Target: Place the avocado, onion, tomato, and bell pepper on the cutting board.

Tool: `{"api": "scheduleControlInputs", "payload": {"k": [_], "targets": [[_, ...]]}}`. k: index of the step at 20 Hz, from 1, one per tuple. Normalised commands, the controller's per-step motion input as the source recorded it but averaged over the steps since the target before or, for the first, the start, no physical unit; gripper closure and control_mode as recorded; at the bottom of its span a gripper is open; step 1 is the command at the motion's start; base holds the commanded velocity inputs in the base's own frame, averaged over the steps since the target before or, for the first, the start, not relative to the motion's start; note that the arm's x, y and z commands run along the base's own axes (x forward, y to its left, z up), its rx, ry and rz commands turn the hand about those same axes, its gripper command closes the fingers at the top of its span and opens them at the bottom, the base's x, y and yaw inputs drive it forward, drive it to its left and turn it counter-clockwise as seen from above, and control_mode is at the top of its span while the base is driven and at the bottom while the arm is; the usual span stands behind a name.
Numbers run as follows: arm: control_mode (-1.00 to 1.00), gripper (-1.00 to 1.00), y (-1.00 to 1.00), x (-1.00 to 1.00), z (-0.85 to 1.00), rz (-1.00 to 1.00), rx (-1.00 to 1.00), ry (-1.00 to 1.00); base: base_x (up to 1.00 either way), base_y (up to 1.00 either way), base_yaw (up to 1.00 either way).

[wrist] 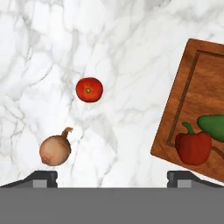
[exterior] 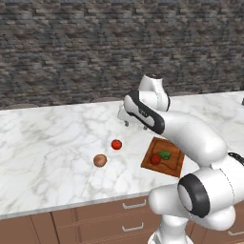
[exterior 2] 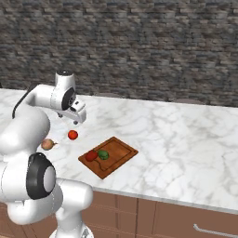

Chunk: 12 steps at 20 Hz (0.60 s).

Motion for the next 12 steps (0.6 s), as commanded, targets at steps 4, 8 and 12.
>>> {"api": "scheduleControlInputs", "payload": {"k": [4, 8, 12], "targets": [[-1.0, -1.0, 0.08, 0.35, 0.0, 0.05, 0.0, 0.04, 0.0, 0.0, 0.0], [-1.0, -1.0, 0.11, 0.23, -0.01, 0.05, -0.01, 0.0, 0.0, 0.0, 0.0], [-1.0, -1.0, 0.2, 0.2, -0.17, 0.05, -0.06, 0.0, 0.0, 0.0, 0.0]]}}
